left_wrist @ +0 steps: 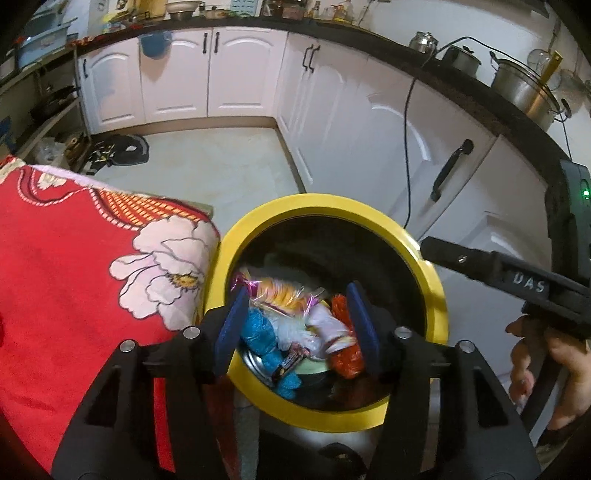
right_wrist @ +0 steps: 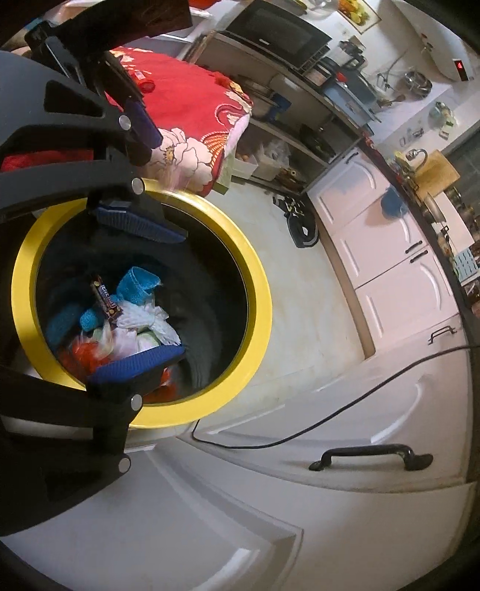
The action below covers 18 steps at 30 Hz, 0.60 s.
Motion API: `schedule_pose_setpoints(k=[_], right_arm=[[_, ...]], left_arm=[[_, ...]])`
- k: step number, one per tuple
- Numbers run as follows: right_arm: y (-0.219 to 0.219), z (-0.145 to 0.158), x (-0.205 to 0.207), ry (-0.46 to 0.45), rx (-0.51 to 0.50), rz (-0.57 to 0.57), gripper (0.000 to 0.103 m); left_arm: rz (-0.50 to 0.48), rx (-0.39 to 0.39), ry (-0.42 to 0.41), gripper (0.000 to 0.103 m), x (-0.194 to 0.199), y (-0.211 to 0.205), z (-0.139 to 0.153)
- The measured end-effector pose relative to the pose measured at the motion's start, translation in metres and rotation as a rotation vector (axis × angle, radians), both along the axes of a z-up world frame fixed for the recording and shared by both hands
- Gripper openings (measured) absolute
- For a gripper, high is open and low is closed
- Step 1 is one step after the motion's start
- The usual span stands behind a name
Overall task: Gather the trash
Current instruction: 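Open both tools to drop the chips packet and tape measure into the bin, then move both tools back toward the purple wrapper and red tube on the table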
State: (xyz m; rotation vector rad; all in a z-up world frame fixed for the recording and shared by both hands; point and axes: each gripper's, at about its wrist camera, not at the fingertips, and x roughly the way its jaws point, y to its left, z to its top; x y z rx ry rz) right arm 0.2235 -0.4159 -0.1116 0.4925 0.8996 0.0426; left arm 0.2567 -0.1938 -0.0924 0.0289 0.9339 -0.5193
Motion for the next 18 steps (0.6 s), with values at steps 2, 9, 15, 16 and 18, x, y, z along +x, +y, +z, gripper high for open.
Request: schedule_pose_setpoints(k=[2,9,15,16,18], right_arm=[[0.002,0.000,0.000,0.001,0.001,-0.002,0.061],[0.010,0.005,-0.002,-0.016,-0.010,0.010,0.067],[0.030,0.019,-0.002,-0.055,-0.032,0.055,0.071],[0.034,0.021,-0.002,-0.063,-0.036,0.067,0.072],[0.047,0.027,-0.002,-0.081,-0.049,0.099,0.073]], left_arm=[[0.019,0.011,-0.001,0.064,0.000,0.006,-0.001],[0.092,0.024,-0.023,0.092,-0.005,0.035,0.003],[0.161,0.036,-0.058,0.092,-0.012,0.065,0.016],[0.174,0.038,-0.067,0.092,-0.013,0.071,0.019],[0.196,0.039,-0.085,0.092,-0.016,0.082,0.025]])
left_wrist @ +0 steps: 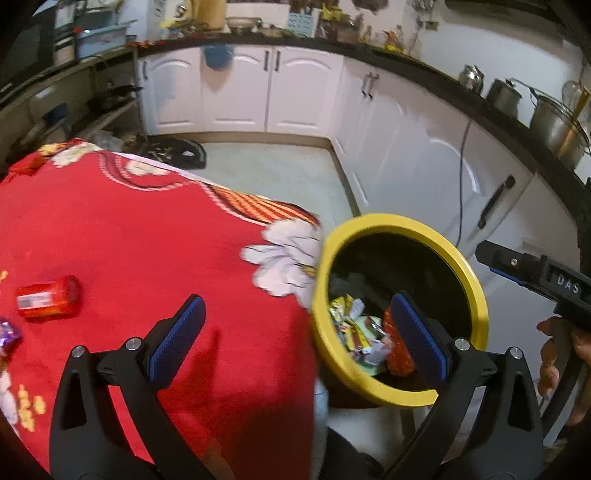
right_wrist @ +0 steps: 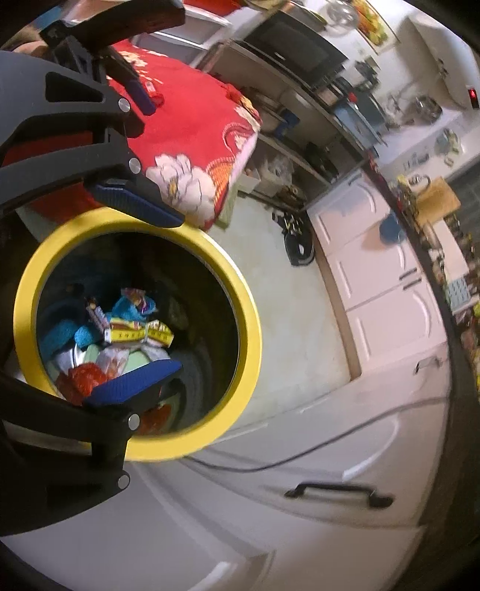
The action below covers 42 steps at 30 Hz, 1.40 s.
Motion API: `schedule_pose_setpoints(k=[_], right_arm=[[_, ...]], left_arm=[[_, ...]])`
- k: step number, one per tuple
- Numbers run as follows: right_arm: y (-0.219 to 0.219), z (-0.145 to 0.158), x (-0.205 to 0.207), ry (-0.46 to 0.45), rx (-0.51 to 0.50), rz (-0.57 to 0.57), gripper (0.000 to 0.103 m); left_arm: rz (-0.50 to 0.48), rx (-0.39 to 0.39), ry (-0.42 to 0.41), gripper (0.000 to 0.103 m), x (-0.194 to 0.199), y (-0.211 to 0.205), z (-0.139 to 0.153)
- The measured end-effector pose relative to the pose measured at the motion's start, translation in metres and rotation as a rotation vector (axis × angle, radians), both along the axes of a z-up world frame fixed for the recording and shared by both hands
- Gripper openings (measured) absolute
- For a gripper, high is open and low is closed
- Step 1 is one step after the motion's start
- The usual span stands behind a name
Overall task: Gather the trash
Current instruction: 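Move both tools back toward the purple wrapper and red tube on the table, then grasp the purple wrapper with the left tool while the right tool grasps the red tube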
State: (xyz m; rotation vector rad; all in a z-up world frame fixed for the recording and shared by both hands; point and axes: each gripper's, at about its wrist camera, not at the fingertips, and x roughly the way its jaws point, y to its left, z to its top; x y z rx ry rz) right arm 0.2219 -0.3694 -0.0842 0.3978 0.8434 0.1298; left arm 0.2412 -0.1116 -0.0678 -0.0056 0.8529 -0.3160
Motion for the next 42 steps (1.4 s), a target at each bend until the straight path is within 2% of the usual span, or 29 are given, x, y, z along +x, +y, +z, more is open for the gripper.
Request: schedule_pose_setpoints(k=[8,21,34,42], right_arm=[[0.050,0.020,0.002,-0.047,-0.051,0.107,0.076],[0.140,0.035,0.016,-0.077,-0.085,0.290,0.078],[0.233,0.035,0.033,-0.090,-0.152,0.478,0.080],[0.287,0.026,0.049,-0.085,-0.240,0.626,0.080]], left_arm=[[0.105,-0.008,-0.049,0.092,-0.008,0.054,0.018],[0.266,0.004,-0.111,0.092,-0.026,0.140,0.035],[0.412,0.030,-0.116,0.092,-0.044,0.217,0.032],[0.502,0.020,-0.088,0.092,-0.053,0.262,0.020]])
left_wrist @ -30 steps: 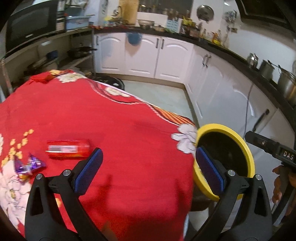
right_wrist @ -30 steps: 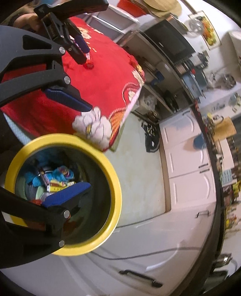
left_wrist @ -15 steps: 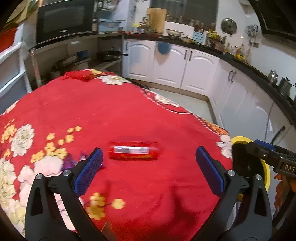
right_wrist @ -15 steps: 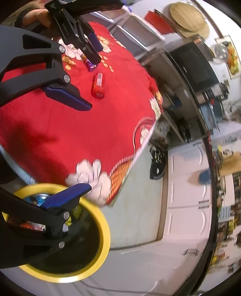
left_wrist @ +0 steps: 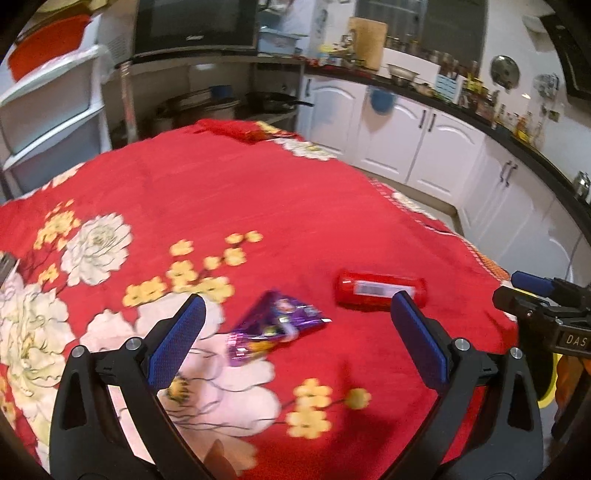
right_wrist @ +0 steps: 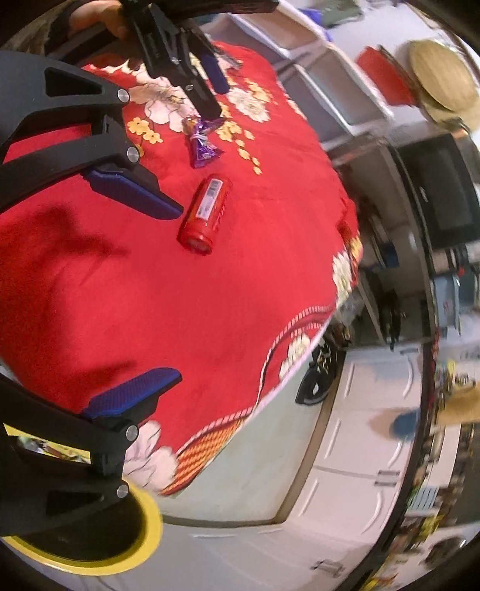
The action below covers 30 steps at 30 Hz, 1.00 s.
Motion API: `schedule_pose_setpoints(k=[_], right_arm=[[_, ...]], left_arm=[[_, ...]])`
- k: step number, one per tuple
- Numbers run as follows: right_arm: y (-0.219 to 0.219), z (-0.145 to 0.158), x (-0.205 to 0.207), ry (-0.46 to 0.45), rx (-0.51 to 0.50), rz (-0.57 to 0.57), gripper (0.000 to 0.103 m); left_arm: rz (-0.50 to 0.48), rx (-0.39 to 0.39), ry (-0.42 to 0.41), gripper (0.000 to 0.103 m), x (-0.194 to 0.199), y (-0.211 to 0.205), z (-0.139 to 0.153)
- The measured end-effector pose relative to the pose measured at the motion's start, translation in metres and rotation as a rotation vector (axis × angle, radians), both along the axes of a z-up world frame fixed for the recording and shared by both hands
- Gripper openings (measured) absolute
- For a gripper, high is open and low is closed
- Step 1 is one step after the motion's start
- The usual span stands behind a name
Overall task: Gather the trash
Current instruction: 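Grasp the purple wrapper with the left tool while the right tool grasps the red tube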
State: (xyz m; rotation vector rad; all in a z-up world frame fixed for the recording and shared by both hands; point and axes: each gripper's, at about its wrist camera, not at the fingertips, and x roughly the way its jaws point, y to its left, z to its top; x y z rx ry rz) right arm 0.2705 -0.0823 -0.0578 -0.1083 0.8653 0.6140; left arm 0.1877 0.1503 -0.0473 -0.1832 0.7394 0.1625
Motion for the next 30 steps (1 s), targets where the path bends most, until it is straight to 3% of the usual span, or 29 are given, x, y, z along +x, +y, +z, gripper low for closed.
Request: schedule_pose_setpoints(k=[6,12,18,23,26,27,30], right_arm=[[0.046,-0.014,0.012,-0.010,-0.109,0.162,0.080],[0.088,-0.033,0.016,-0.025,-0.215,0.293,0.080],[0.115,-0.047,0.027,-0.012,-0.259,0.345,0.080],[0.133,-0.054,0.031,0.000,-0.268,0.393,0.077],[0.136,-0.058,0.027,0.014,-0.266,0.415,0.064],[0.134,-0.058,0.026,0.021,-0.251,0.420,0.055],[0.128,-0.057,0.020,0.039,-0.224,0.415,0.035]], left_arm=[[0.047,-0.059,0.046,0.092,0.002,0.032,-0.017],[0.034,-0.167,0.073,0.091,0.005,0.052,-0.033],[0.004,-0.213,0.091,0.066,0.008,0.054,-0.042],[-0.021,-0.226,0.099,0.052,0.010,0.050,-0.046],[-0.032,-0.226,0.100,0.044,0.011,0.047,-0.047],[-0.040,-0.232,0.099,0.035,0.012,0.046,-0.048],[-0.051,-0.233,0.100,0.032,0.012,0.042,-0.048]])
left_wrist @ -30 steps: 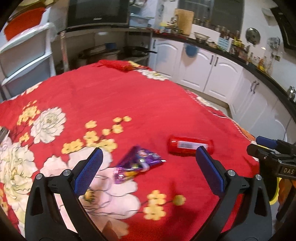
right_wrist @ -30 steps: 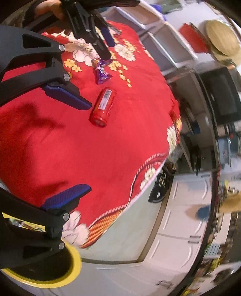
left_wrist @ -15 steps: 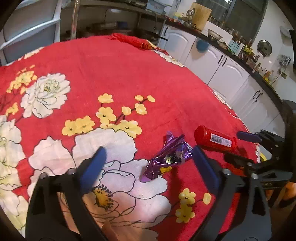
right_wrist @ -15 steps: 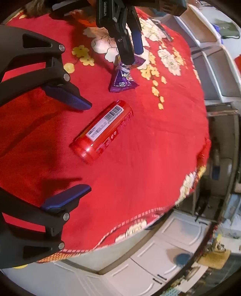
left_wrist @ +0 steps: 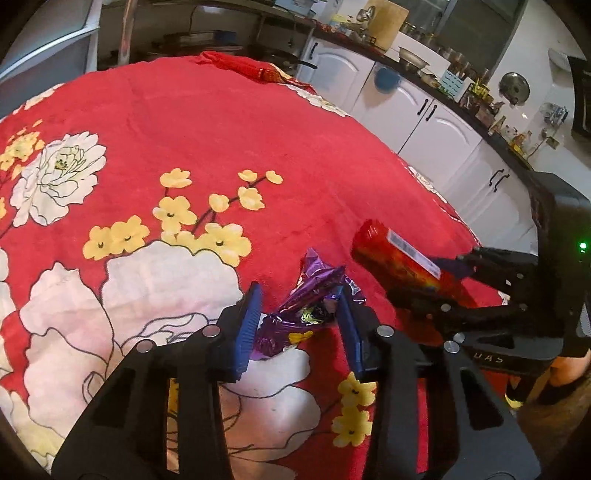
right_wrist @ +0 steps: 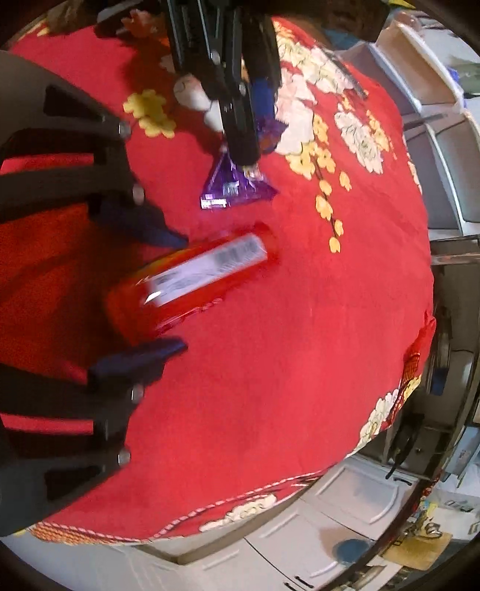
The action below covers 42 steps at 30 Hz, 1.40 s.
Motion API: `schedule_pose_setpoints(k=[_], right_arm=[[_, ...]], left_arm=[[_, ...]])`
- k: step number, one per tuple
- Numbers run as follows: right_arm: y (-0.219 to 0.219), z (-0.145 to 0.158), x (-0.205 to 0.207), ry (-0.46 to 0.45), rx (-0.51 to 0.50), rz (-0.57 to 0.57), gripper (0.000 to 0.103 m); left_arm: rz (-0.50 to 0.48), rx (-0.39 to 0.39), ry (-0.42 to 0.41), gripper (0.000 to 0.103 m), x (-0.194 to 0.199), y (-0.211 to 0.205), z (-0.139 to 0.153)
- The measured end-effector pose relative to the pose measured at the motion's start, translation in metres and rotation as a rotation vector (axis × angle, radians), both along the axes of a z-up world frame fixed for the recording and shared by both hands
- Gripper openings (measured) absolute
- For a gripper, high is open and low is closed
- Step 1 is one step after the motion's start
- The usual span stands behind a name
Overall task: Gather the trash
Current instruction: 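Grasp the purple wrapper with the left tool while the right tool grasps the red tube, then lift the purple wrapper and red tube and carry both over the yellow bin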
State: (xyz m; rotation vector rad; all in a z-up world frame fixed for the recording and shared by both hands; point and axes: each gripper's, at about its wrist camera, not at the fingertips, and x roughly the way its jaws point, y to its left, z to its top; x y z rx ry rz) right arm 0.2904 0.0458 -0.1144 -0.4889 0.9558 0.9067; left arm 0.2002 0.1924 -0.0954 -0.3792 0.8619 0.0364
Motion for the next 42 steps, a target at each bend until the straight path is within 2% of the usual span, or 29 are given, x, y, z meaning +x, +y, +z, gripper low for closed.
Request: schedule_pose_setpoints(k=[9,10,14,15,25,42], right_arm=[[-0.037,0.001,-0.022,0.039,0.077,-0.094,0.032],[-0.042,0.001,-0.025,0.045,0.089,-0.109,0.032],[-0.066,0.003,-0.034,0.073,0.137,-0.164,0.031],[-0.072,0.003,-0.037,0.077,0.145,-0.175,0.031],[-0.124,0.006,-0.052,0.080,0.183,-0.265,0.031],[-0.203,0.020,-0.054,0.077,0.259,-0.405,0.030]], left_arm=[[-0.041,0.008,0.001,0.027,-0.002,-0.019,0.002],[-0.046,0.009,-0.001,0.023,-0.003,-0.022,0.003],[-0.079,0.014,-0.002,0.021,-0.004,-0.039,0.004],[-0.087,0.016,-0.002,0.018,-0.003,-0.043,0.005],[-0.175,0.053,-0.019,0.018,-0.001,-0.091,0.015],[-0.298,0.095,-0.038,0.018,0.012,-0.165,0.026]])
